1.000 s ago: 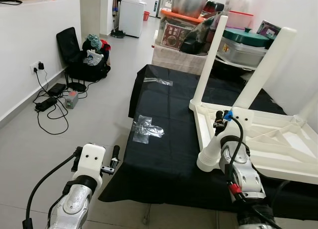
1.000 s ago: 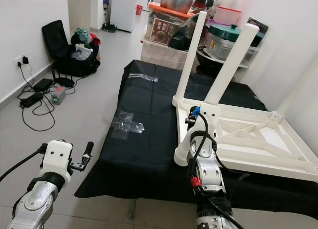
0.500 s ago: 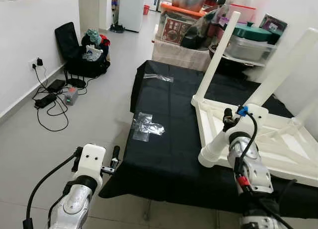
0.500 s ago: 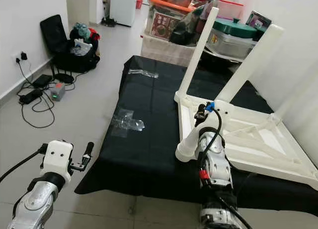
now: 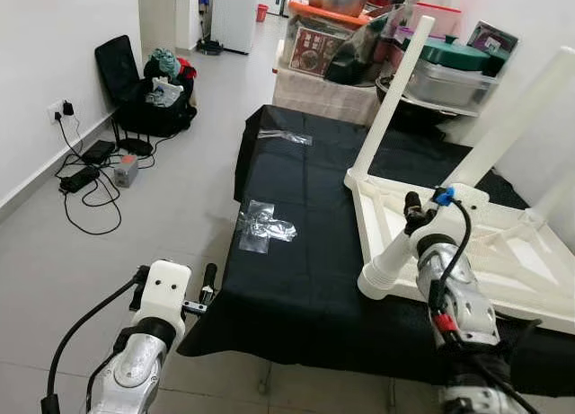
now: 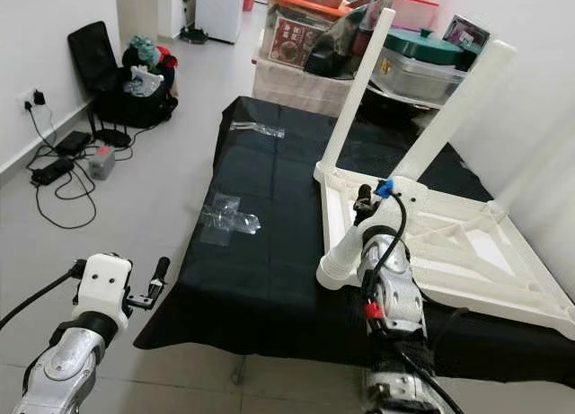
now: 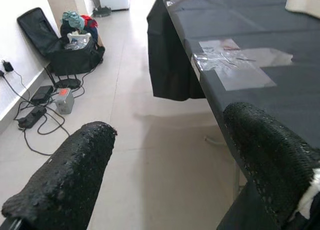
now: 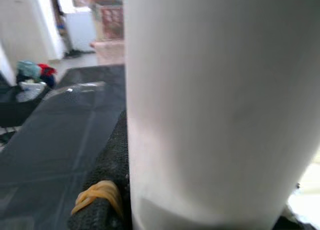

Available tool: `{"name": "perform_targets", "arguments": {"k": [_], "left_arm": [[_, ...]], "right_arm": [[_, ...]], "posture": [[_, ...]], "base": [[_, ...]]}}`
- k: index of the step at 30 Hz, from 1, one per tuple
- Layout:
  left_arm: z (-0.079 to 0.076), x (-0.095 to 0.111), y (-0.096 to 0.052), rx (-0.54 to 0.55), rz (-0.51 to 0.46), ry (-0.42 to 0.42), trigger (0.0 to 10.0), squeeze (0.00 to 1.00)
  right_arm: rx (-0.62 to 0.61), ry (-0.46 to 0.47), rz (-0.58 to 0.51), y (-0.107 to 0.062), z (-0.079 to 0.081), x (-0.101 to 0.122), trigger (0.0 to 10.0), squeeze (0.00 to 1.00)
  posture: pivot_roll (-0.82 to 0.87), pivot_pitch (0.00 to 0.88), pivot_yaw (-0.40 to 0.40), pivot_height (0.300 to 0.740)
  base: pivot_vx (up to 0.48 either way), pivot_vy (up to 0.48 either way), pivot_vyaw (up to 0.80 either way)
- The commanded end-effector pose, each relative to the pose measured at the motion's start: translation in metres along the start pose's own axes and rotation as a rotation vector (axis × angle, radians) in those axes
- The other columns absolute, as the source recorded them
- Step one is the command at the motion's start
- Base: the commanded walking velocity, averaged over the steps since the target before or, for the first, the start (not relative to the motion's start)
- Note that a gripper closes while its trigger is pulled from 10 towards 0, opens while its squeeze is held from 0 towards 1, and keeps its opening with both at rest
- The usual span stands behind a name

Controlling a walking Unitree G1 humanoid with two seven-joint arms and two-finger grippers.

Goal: Building children table

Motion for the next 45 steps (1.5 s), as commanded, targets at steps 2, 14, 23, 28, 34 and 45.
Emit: {"name": "perform_targets", "arguments": {"k": [2,14,23,28,34,45], "left_arm": [[-0.006,-0.003,0.001,-0.022,0.012,-0.011,10.0,0.00],[-0.006,-0.003,0.003,-0.023,0.011,-0.011,10.0,0.00],[-0.006,-0.003,0.003,-0.026,0.013,-0.010,10.0,0.00],[-0.006,-0.003,0.002,-0.026,0.013,-0.010,10.0,0.00],[-0.006,-0.003,0.002,-0.026,0.013,-0.010,10.0,0.00],[-0.006,-0.003,0.002,-0.026,0.013,-0.011,10.0,0.00]], "right_arm": [[0.137,-0.317,-0.098,-0.005,0.015,0.008,10.0,0.00],[0.193,-0.333,-0.249,0.003,0.017,0.064,10.0,0.00],[0.042,0.122,-0.108,0.019,-0.018,0.064,10.0,0.00],[-0.060,0.347,-0.013,0.025,-0.034,0.049,10.0,0.00],[-0.196,0.684,0.135,0.025,-0.040,0.020,10.0,0.00],[-0.181,0.715,0.129,0.023,-0.036,0.024,10.0,0.00]], "posture": [[0.11,0.000,-0.180,0.740],[0.12,0.000,-0.181,0.740],[0.11,0.000,-0.180,0.740],[0.12,0.000,-0.180,0.740],[0.12,0.000,-0.179,0.740],[0.12,0.000,-0.179,0.740]], "base": [[0.000,0.000,0.00],[0.000,0.000,0.00],[0.000,0.000,0.00],[0.000,0.000,0.00],[0.000,0.000,0.00],[0.000,0.000,0.00]]}}
Point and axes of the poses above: a point about 5 cm out from each wrist's last joint towards the gripper, its own y axis pointing out of the wrist towards the gripper, its own x axis along the axis of the wrist's last joint, z = x × y, the point moved 5 cm from there along y, pointing out of the wrist towards the gripper, and after that the axes turned 8 degrees about -y, right-handed, at the moved point
